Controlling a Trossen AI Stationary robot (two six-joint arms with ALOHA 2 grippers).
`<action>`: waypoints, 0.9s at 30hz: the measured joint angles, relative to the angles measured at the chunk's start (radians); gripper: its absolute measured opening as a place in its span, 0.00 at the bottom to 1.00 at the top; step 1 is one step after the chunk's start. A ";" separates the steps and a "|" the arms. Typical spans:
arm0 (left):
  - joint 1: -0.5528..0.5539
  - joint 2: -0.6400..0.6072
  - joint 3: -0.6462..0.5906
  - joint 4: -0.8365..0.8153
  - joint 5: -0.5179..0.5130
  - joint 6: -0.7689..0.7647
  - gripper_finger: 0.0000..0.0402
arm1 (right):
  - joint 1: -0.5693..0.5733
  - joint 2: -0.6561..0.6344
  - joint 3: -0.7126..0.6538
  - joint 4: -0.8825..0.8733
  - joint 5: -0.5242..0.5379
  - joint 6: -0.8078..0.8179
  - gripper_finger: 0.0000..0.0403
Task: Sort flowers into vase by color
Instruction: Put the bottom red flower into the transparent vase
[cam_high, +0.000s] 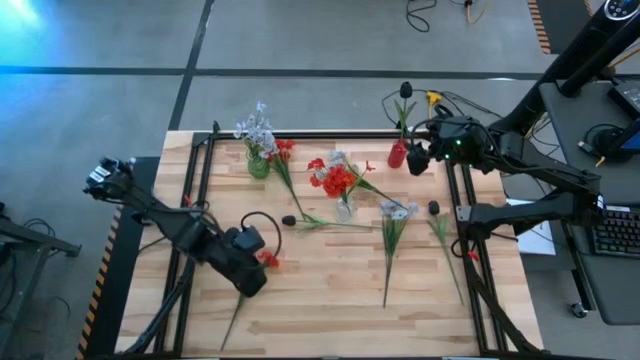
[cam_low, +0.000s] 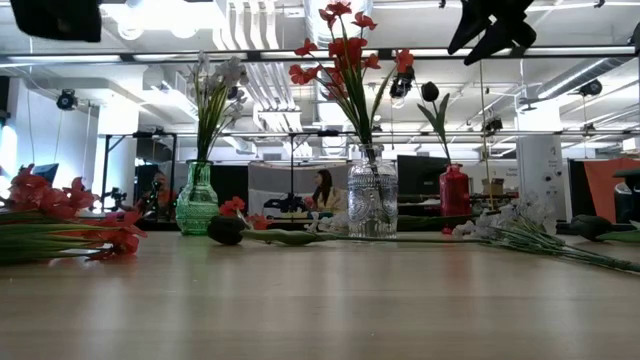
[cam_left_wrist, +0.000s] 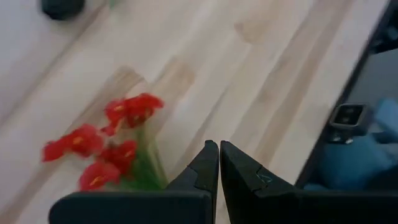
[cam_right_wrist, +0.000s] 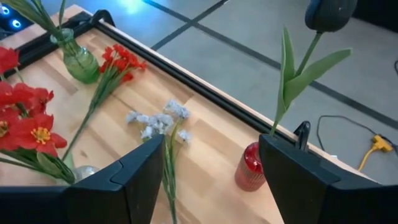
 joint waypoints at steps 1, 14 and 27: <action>0.000 0.020 0.034 -0.047 0.002 -0.004 0.00 | 0.000 0.000 0.000 -0.003 0.000 -0.007 0.61; 0.036 0.346 0.476 -0.526 0.009 0.036 0.00 | 0.000 0.002 0.005 0.024 0.001 -0.056 0.61; -0.105 0.382 0.466 -0.580 -0.060 -0.290 0.25 | 0.000 0.003 0.003 0.003 0.000 -0.051 0.63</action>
